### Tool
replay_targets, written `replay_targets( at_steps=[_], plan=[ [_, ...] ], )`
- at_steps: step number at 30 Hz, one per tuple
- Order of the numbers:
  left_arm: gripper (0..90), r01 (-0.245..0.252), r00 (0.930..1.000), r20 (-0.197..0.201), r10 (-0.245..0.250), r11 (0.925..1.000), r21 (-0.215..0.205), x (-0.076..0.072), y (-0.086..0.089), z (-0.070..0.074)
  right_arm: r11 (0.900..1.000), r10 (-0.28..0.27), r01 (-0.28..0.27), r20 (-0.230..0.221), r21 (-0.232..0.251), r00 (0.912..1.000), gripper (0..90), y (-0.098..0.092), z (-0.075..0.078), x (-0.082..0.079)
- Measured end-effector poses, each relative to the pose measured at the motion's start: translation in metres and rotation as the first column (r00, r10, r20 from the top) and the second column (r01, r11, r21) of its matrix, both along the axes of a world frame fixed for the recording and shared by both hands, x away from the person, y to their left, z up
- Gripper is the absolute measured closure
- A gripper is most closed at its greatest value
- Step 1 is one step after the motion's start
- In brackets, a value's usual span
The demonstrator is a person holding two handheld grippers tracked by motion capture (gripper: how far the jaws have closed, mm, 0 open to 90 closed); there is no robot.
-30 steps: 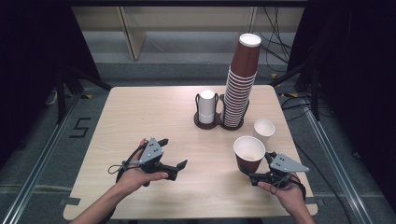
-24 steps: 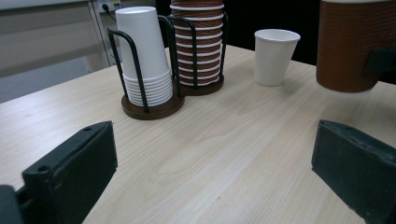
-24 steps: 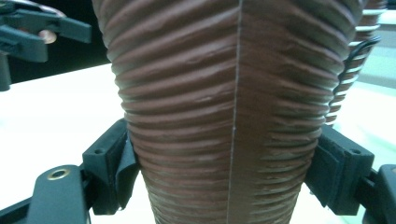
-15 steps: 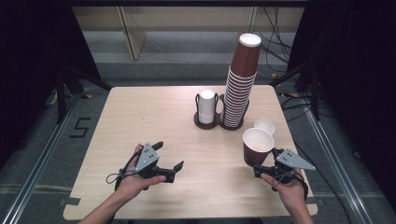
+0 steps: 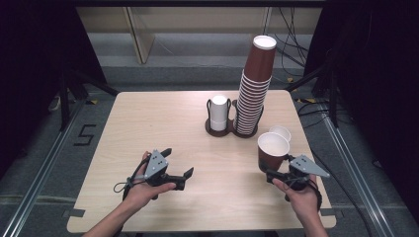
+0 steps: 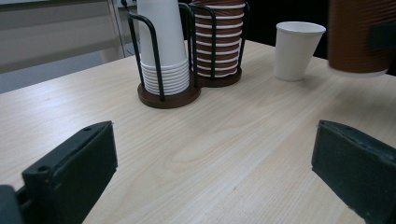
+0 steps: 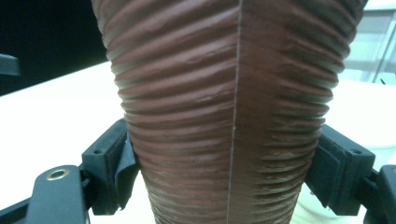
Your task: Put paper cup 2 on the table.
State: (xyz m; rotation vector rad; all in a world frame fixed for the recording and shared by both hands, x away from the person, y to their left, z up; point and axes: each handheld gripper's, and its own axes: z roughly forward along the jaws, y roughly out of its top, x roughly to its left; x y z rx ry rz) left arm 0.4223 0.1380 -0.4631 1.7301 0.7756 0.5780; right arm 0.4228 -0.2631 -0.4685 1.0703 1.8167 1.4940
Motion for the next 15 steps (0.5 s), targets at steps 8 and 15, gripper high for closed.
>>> replay_targets(
  at_steps=[8,15],
  plan=[
    [0.0,0.006,1.0000,-0.006,-0.006,0.9999,0.009,0.000,0.001,-0.003,0.993,-0.114,0.108,-0.124,-0.057,0.9857,20.2,0.048,-0.020,0.047],
    [0.0,-0.002,0.9999,-0.011,0.002,1.0000,0.008,0.001,0.001,-0.004,0.980,-0.185,0.172,-0.145,-0.101,0.9719,20.0,0.058,-0.033,0.069]
  ],
)
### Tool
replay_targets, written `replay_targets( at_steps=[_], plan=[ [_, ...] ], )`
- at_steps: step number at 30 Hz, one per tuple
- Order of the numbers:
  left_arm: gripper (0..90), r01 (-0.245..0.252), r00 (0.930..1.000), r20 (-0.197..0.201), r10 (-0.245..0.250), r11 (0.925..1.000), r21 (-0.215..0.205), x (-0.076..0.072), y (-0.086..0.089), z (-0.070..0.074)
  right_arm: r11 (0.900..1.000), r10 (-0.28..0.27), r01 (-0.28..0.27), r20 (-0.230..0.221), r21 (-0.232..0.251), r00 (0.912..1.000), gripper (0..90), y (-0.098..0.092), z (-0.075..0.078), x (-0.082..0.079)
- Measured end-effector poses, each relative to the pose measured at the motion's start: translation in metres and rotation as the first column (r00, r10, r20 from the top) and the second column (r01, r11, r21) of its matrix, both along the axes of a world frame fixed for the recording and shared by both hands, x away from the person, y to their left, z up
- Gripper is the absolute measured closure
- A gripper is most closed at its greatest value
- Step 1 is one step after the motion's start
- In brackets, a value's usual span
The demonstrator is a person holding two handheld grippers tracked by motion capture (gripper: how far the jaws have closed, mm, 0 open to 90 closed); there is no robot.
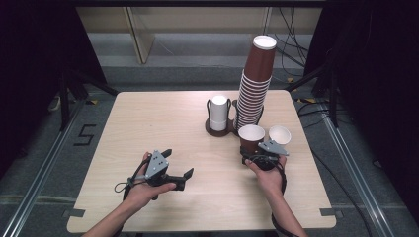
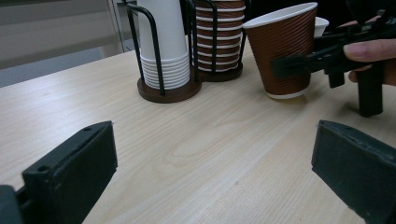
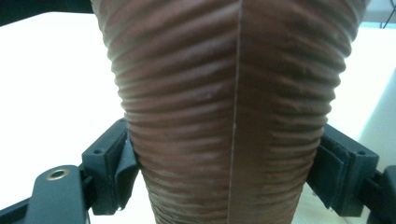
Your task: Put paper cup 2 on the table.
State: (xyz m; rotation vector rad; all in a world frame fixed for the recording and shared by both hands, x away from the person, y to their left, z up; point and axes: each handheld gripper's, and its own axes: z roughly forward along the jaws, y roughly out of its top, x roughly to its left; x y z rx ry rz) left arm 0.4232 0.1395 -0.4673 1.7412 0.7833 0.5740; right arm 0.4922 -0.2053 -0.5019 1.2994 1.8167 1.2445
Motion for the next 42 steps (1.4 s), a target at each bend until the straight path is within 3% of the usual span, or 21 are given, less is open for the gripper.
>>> replay_targets(
  at_steps=[3,5,7,8,9,11,14,16,17,18,23,28,29,30,32,37,39,40,42],
  plan=[
    [0.0,0.005,1.0000,0.006,-0.005,1.0000,-0.004,0.000,-0.001,-0.001,1.000,-0.002,0.002,0.004,0.002,1.0000,19.9,0.008,-0.001,0.004],
    [0.0,0.001,1.0000,-0.002,-0.001,1.0000,0.002,0.000,-0.001,-0.001,0.999,-0.022,0.023,0.027,-0.044,0.9994,19.8,0.012,-0.001,0.006],
    [0.0,0.006,1.0000,-0.006,-0.006,1.0000,-0.001,0.001,-0.002,-0.002,1.000,-0.021,0.021,0.020,-0.021,0.9996,19.6,0.013,-0.002,0.007],
    [0.0,0.006,0.9999,-0.009,-0.006,1.0000,0.007,0.001,-0.002,-0.003,0.999,-0.045,0.046,0.019,-0.030,0.9988,19.5,0.013,-0.003,0.007],
    [0.0,0.009,0.9999,-0.007,-0.009,0.9999,0.007,0.000,-0.003,-0.003,0.999,-0.030,0.031,0.021,-0.043,0.9993,19.4,0.011,-0.002,0.007],
    [0.0,0.013,0.9999,-0.006,-0.013,0.9999,0.007,-0.001,-0.003,-0.003,0.997,-0.074,0.074,0.012,-0.016,0.9972,19.2,0.012,-0.003,0.005],
    [0.0,0.011,0.9999,-0.008,-0.011,0.9999,0.010,0.000,-0.003,-0.003,0.997,-0.067,0.068,0.021,-0.044,0.9975,18.6,0.011,-0.003,0.007],
    [0.0,0.010,0.9999,-0.007,-0.010,0.9999,0.010,-0.001,-0.003,-0.003,0.995,-0.075,0.075,-0.001,-0.064,0.9972,18.2,0.011,-0.003,0.007],
    [0.0,0.010,0.9999,-0.006,-0.010,0.9999,0.010,-0.001,-0.003,-0.003,0.996,-0.074,0.073,-0.020,-0.060,0.9971,18.1,0.011,-0.002,0.006],
    [0.0,0.009,0.9999,-0.006,-0.009,0.9999,0.009,-0.001,-0.003,-0.004,0.995,-0.066,0.066,-0.001,-0.070,0.9978,17.9,0.010,-0.003,0.008],
    [0.0,0.008,0.9999,-0.010,-0.008,0.9999,0.006,0.000,-0.003,-0.005,0.997,-0.060,0.058,-0.049,-0.057,0.9970,15.0,0.012,-0.002,0.005],
    [0.0,0.008,0.9999,-0.013,-0.007,0.9999,0.015,0.000,-0.004,-0.005,0.998,-0.021,0.019,-0.056,-0.052,0.9982,9.9,0.012,-0.002,0.001],
    [0.0,0.009,0.9999,-0.011,-0.009,0.9998,0.016,0.000,-0.004,-0.005,0.997,-0.052,0.048,-0.066,-0.057,0.9965,8.8,0.014,-0.002,-0.001],
    [0.0,0.008,0.9999,-0.015,-0.008,0.9998,0.018,0.000,-0.004,-0.006,0.997,-0.039,0.034,-0.061,-0.067,0.9974,8.2,0.012,-0.001,-0.002],
    [0.0,0.008,0.9998,-0.017,-0.008,0.9998,0.016,0.001,-0.004,-0.007,0.999,-0.045,0.042,-0.073,-0.033,0.9963,6.8,0.012,0.001,-0.006],
    [0.0,-0.003,0.9995,-0.030,0.004,0.9999,0.013,0.002,-0.002,-0.008,0.998,-0.014,0.009,-0.080,-0.061,0.9967,4.7,0.006,0.003,-0.012],
    [0.0,-0.006,0.9995,-0.032,0.007,0.9999,0.011,0.003,-0.001,-0.009,0.999,0.004,-0.006,-0.082,-0.034,0.9966,4.2,0.005,0.004,-0.016],
    [0.0,-0.008,0.9994,-0.033,0.009,0.9999,0.012,0.003,0.000,-0.009,0.998,-0.010,0.005,-0.082,-0.058,0.9966,4.1,0.003,0.005,-0.017],
    [0.0,-0.008,0.9996,-0.027,0.008,0.9999,0.009,0.004,0.000,-0.010,0.999,0.008,-0.011,-0.093,-0.035,0.9956,3.7,0.002,0.006,-0.022]
  ],
)
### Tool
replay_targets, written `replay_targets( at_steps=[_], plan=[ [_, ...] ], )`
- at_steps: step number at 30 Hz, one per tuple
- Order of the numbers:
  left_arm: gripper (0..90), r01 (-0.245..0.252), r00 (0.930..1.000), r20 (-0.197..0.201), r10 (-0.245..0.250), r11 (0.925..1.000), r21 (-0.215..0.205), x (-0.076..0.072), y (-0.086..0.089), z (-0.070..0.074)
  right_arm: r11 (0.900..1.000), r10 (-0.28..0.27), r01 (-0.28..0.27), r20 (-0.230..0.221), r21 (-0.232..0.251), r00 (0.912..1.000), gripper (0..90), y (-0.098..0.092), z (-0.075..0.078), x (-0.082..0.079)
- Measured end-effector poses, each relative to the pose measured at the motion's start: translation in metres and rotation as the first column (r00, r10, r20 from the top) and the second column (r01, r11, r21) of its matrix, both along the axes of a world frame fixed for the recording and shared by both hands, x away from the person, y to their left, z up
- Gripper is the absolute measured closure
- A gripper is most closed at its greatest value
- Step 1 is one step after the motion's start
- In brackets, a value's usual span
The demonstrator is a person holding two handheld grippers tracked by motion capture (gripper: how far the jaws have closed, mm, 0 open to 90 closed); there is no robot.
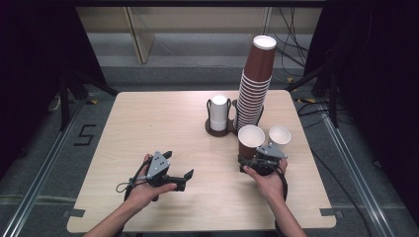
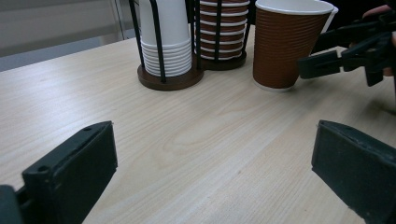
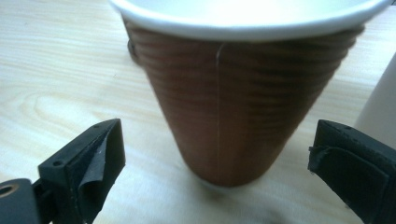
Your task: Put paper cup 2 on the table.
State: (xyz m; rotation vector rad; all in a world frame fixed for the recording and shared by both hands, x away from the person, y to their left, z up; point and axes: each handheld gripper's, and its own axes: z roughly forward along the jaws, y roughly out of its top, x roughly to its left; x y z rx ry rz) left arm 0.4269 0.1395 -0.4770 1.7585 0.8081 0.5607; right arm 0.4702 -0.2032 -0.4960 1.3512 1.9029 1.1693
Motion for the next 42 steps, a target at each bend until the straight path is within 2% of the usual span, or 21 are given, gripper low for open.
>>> replay_targets(
  at_steps=[3,4,5,6,8,11,15,17,18,20,22,26,30,31,33,34,35,38,39,40,42],
  plan=[
    [0.0,-0.005,1.0000,0.000,0.005,1.0000,0.002,0.000,0.001,0.000,1.000,0.005,-0.005,-0.002,0.013,1.0000,3.5,-0.003,0.003,-0.006],
    [0.0,0.000,1.0000,0.000,0.000,1.0000,-0.005,0.000,0.001,-0.001,1.000,-0.004,0.005,-0.029,0.017,0.9996,3.5,-0.003,0.005,-0.010],
    [0.0,-0.003,1.0000,0.001,0.003,1.0000,0.000,0.000,0.001,0.000,1.000,0.014,-0.014,-0.002,0.005,0.9999,3.3,-0.006,0.005,-0.010],
    [0.0,-0.003,1.0000,0.001,0.003,1.0000,-0.003,0.000,0.001,-0.001,1.000,0.008,-0.008,-0.025,0.015,0.9996,3.2,-0.006,0.007,-0.014],
    [0.0,-0.002,1.0000,0.002,0.002,1.0000,-0.001,0.001,0.002,-0.002,1.000,0.029,-0.029,0.009,-0.008,0.9995,2.9,-0.009,0.008,-0.016],
    [0.0,-0.012,0.9999,-0.004,0.012,0.9999,0.010,0.000,0.001,-0.002,0.999,0.029,-0.029,0.005,0.023,0.9996,2.9,-0.012,0.014,-0.024],
    [0.0,-0.012,0.9999,0.000,0.012,0.9999,0.012,0.000,0.001,-0.003,0.999,0.035,-0.035,0.031,0.010,0.9989,2.9,-0.026,0.019,-0.033],
    [0.0,-0.015,0.9999,0.005,0.015,0.9998,0.014,0.000,0.001,-0.004,0.999,0.036,-0.036,0.022,0.006,0.9991,2.9,-0.033,0.020,-0.039],
    [0.0,-0.016,0.9999,0.005,0.016,0.9998,0.014,0.000,0.001,-0.004,1.000,0.024,-0.023,0.020,-0.014,0.9995,2.9,-0.037,0.020,-0.043],
    [0.0,-0.018,0.9998,0.005,0.018,0.9997,0.018,0.000,0.001,-0.005,1.000,0.025,-0.025,0.031,-0.005,0.9992,2.9,-0.044,0.018,-0.048],
    [0.0,-0.022,0.9998,0.003,0.022,0.9996,0.017,0.000,0.001,-0.005,1.000,-0.004,0.004,-0.005,0.030,1.0000,2.9,-0.048,0.017,-0.056],
    [0.0,-0.015,0.9998,0.010,0.015,0.9998,0.014,0.000,0.000,-0.006,1.000,-0.003,0.002,0.033,0.014,0.9995,2.9,-0.062,0.016,-0.063],
    [0.0,-0.021,0.9998,0.007,0.021,0.9996,0.021,0.000,0.000,-0.006,1.000,-0.027,0.027,0.029,0.003,0.9992,3.0,-0.075,0.018,-0.071],
    [0.0,-0.022,0.9997,0.007,0.022,0.9995,0.023,0.000,0.000,-0.006,0.999,-0.036,0.035,0.033,0.028,0.9988,3.0,-0.077,0.017,-0.072],
    [0.0,-0.017,0.9998,0.009,0.016,0.9998,0.010,0.000,0.000,-0.007,0.999,-0.048,0.048,0.033,0.012,0.9983,3.0,-0.083,0.016,-0.075],
    [0.0,-0.018,0.9998,0.009,0.018,0.9998,0.010,0.000,0.000,-0.007,0.999,-0.047,0.046,0.038,0.026,0.9982,3.0,-0.086,0.014,-0.076],
    [0.0,-0.024,0.9997,0.004,0.024,0.9995,0.021,-0.001,0.000,-0.006,0.997,-0.075,0.075,0.037,0.009,0.9964,3.1,-0.088,0.014,-0.079],
    [0.0,-0.021,0.9998,0.004,0.021,0.9996,0.018,-0.001,-0.001,-0.007,0.996,-0.090,0.088,0.057,0.026,0.9944,3.2,-0.096,0.010,-0.081],
    [0.0,-0.021,0.9998,0.003,0.021,0.9996,0.018,-0.001,-0.001,-0.007,0.993,-0.112,0.111,0.040,0.027,0.9929,3.2,-0.097,0.011,-0.084],
    [0.0,-0.020,0.9998,0.002,0.020,0.9996,0.019,-0.001,-0.002,-0.007,0.995,-0.099,0.098,0.057,0.019,0.9935,3.2,-0.100,0.009,-0.083],
    [0.0,-0.015,0.9999,0.001,0.015,0.9997,0.020,-0.001,-0.002,-0.007,0.991,-0.134,0.132,0.058,0.033,0.9893,3.6,-0.101,0.007,-0.085]
  ],
)
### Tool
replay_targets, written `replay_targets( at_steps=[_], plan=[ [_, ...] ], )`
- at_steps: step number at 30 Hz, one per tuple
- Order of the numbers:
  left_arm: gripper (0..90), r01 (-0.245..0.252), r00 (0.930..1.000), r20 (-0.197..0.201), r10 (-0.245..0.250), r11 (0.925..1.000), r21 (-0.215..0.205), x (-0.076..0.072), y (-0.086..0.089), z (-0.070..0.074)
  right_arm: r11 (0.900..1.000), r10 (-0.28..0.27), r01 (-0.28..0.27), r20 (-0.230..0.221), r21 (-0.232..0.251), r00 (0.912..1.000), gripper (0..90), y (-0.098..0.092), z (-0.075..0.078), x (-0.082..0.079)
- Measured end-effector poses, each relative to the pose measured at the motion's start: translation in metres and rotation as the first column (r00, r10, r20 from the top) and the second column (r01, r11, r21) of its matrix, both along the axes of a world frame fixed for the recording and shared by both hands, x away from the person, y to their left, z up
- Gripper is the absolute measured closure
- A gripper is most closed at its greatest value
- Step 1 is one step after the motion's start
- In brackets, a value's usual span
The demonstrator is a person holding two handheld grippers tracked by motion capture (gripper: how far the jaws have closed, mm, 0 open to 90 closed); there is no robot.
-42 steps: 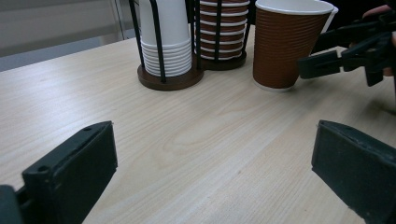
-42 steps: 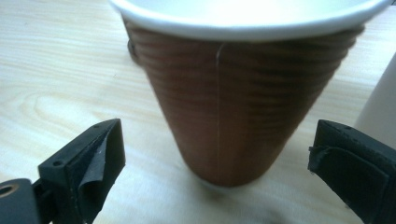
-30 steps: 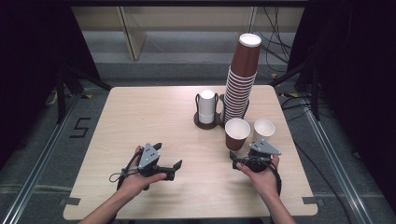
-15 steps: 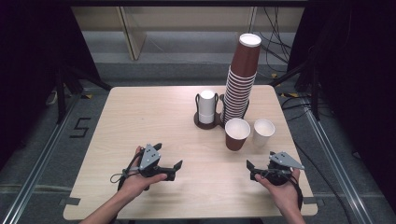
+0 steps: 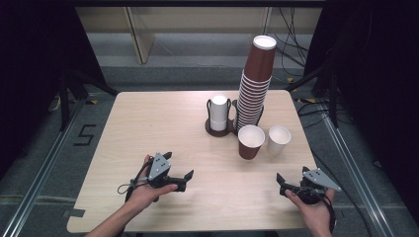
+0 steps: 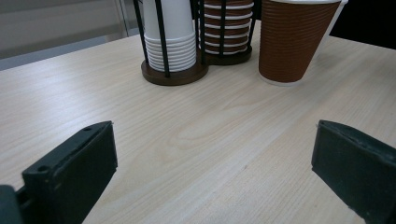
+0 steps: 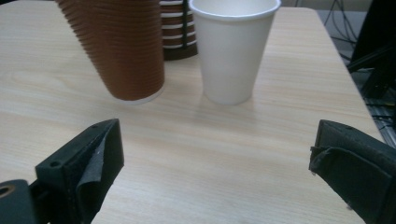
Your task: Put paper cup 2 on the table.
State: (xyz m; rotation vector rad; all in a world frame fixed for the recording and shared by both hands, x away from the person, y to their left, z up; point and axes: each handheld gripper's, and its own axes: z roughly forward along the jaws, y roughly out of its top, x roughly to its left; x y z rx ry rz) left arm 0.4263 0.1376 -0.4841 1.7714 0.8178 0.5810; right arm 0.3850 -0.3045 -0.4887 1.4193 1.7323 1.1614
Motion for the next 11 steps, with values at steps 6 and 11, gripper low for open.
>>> replay_targets(
  at_steps=[6,11],
  plan=[
    [0.0,0.019,0.9998,0.005,-0.019,0.9998,0.004,-0.0001,-0.0008,0.0007,1.000,-0.019,0.019,0.042,0.008,0.9989,3.8,-0.0031,-0.0048,0.0004],
    [0.0,0.038,0.9993,0.006,-0.038,0.9993,-0.005,0.0000,-0.0055,0.0031,0.999,-0.034,0.034,0.051,-0.007,0.9981,4.6,-0.0055,-0.0053,-0.0007]
  ],
)
